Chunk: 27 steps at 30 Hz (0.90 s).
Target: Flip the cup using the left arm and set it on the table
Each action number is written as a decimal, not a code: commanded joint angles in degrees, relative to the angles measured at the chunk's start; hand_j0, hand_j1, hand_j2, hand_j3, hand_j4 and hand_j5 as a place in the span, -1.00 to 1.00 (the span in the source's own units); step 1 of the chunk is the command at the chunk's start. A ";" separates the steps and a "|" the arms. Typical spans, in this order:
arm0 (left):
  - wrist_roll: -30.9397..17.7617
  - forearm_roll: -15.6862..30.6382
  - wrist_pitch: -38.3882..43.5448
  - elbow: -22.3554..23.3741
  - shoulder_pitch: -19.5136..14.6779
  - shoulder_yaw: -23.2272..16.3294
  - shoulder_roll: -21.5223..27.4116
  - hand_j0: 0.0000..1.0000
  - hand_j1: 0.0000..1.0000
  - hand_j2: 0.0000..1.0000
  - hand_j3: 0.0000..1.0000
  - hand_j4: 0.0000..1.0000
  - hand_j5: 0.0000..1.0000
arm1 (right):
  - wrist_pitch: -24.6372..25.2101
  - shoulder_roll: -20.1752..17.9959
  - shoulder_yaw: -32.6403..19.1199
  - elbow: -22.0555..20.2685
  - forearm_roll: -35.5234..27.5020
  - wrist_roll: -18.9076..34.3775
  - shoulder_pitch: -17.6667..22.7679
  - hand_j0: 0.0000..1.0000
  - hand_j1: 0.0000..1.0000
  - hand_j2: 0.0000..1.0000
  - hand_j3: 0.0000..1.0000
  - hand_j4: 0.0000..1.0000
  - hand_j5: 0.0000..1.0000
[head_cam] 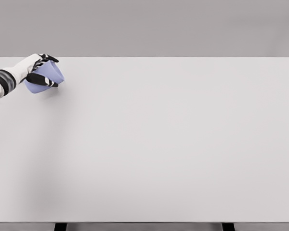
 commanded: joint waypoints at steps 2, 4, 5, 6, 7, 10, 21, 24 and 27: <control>-2.45 4.46 -7.14 -0.89 0.18 0.44 3.74 0.38 0.38 0.38 0.38 0.38 0.38 | -0.01 0.00 0.00 0.00 -0.01 0.02 0.00 1.00 1.00 1.00 1.00 1.00 1.00; -5.79 8.24 -11.18 -0.89 0.35 0.97 6.11 0.39 0.39 0.39 0.39 0.39 0.39 | -0.01 0.00 0.00 0.00 -0.01 0.02 0.00 1.00 1.00 1.00 1.00 1.00 1.00; -6.94 10.00 -12.86 -0.89 0.35 0.97 6.90 0.39 0.39 0.39 0.39 0.39 0.39 | -0.01 0.00 0.00 0.00 -0.01 0.02 0.00 1.00 1.00 1.00 1.00 1.00 1.00; -7.82 10.97 -13.56 -0.89 0.35 0.97 7.26 0.39 0.39 0.39 0.39 0.39 0.39 | -0.01 0.00 0.00 0.00 -0.01 0.02 0.00 1.00 1.00 1.00 1.00 1.00 1.00; -9.48 11.85 -14.61 -0.98 0.53 0.97 7.43 0.41 0.41 0.41 0.41 0.41 0.41 | -0.01 0.00 0.00 0.00 -0.01 0.02 0.00 1.00 1.00 1.00 1.00 1.00 1.00; -16.25 17.47 -18.22 -0.89 1.76 1.41 7.70 0.43 0.43 0.43 0.43 0.43 0.43 | -0.01 0.00 0.00 0.00 -0.01 0.02 0.00 1.00 1.00 1.00 1.00 1.00 1.00; -25.50 36.90 -19.98 -2.03 3.34 3.43 9.19 0.47 0.47 0.47 0.47 0.47 0.47 | -0.01 0.00 0.00 0.00 -0.01 0.02 0.00 1.00 1.00 1.00 1.00 1.00 1.00; -25.50 38.39 -18.40 -1.42 3.34 4.57 5.77 0.48 0.48 0.48 0.48 0.48 0.48 | -0.01 0.00 0.00 0.00 -0.01 0.02 0.00 1.00 1.00 1.00 1.00 1.00 1.00; -25.50 40.06 -18.40 -1.51 4.57 4.57 3.48 0.49 0.49 0.49 0.49 0.49 0.49 | -0.01 0.00 0.00 0.00 -0.01 0.02 0.00 1.00 1.00 1.00 1.00 1.00 1.00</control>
